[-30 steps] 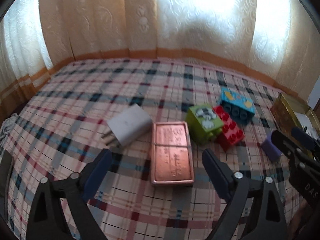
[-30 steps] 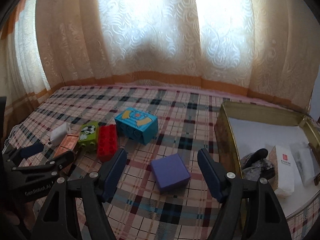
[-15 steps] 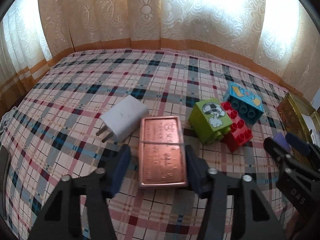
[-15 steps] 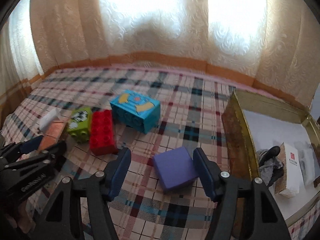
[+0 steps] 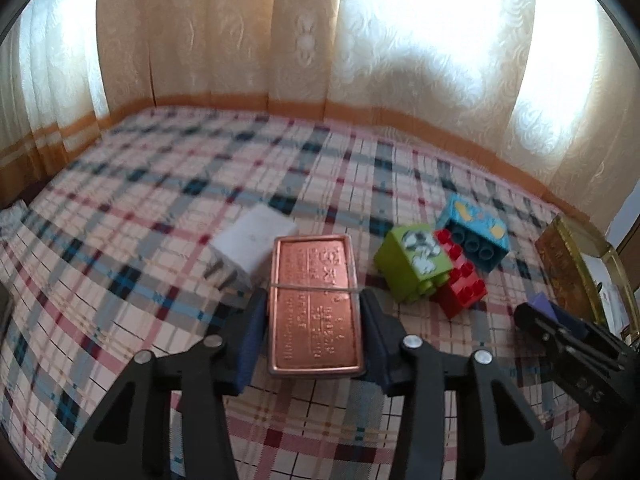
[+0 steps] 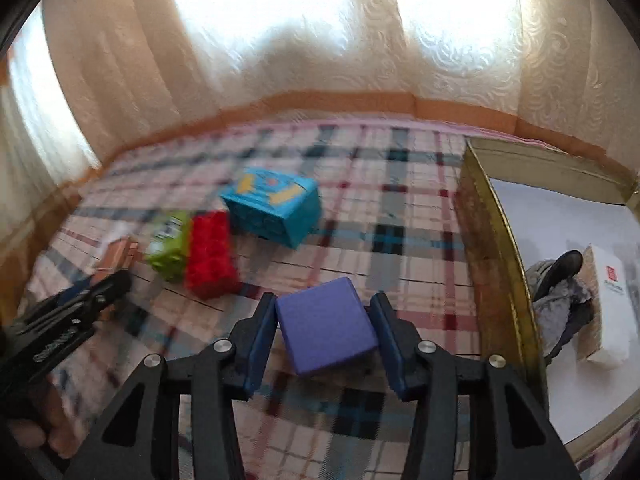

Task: Organize rigid objects
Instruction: 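Grasp the copper plate with the left gripper while the right gripper grasps the purple cube, then carry the copper plate and purple cube over the gold tray with both grippers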

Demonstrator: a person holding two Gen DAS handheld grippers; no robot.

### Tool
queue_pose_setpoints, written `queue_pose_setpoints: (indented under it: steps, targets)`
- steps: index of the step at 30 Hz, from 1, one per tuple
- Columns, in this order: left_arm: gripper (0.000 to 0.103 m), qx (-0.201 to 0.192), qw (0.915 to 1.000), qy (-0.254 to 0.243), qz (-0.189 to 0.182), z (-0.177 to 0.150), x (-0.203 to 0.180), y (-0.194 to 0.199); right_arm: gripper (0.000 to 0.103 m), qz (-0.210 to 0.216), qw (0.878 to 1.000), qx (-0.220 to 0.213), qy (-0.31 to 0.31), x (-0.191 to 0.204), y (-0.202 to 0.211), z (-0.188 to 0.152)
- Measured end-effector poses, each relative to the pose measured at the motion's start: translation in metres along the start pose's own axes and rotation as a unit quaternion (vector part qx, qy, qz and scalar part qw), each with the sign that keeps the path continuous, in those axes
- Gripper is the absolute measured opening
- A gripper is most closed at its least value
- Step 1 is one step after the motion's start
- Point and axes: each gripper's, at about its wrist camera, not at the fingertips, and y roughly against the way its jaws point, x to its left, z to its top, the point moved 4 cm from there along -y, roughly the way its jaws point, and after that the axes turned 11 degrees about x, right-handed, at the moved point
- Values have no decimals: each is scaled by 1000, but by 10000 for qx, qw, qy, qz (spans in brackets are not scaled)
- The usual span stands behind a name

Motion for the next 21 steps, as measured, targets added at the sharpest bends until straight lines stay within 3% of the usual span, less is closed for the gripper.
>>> queue_pose_setpoints:
  steps: [6,11,15,21]
  targets:
    - [45,-761,9969,-127,155,2,-7,25,50,75,9940,-1061,247,11,41,-5]
    - [45,-1278,9901,-199,544,4,-10,39,51,-317,9797,-1936,416,18,70,-7]
    - [45,-1404,9892,-62,417,4,-6,44,51,-504,9705,-2330,361,17,85,-7]
    - [45,-1582,9874,64,51,1,-6,51,51,-468,9680,-2453,240,10,94,-8]
